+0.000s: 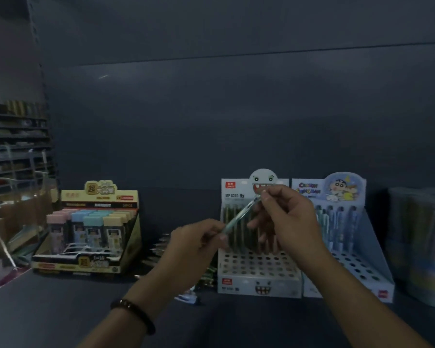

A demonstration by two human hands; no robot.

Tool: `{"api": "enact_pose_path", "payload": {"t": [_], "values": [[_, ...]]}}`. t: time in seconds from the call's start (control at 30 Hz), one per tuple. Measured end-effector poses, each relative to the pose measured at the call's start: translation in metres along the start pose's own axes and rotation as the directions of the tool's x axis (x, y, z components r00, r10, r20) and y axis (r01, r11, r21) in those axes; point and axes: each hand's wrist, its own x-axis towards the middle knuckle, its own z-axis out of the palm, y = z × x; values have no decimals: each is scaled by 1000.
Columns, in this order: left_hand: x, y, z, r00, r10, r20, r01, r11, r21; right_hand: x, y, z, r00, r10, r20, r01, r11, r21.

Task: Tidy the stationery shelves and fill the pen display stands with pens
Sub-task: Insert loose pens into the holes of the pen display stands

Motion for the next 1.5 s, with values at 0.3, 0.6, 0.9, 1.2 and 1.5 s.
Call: {"api": "enact_pose_path", "payload": {"t": [0.3,0.6,0.9,1.2,1.5], "values": [[0,7,39,973,41,-227,-38,999,16,16,15,-17,985,-109,-137,91,987,-131],[-19,3,36,974,227,-27,-205,918,338,16,41,-19,938,-345,-36,261,770,-583],[-18,-1,36,978,209,17,-208,952,223,13,42,-11,932,-363,16,282,695,-662],[-21,-2,36,980,201,1,-194,947,255,13,46,-11,940,-340,36,259,642,-721],[-19,-3,36,979,202,3,-197,950,244,8,32,-11,985,-148,85,155,562,-813]]}}
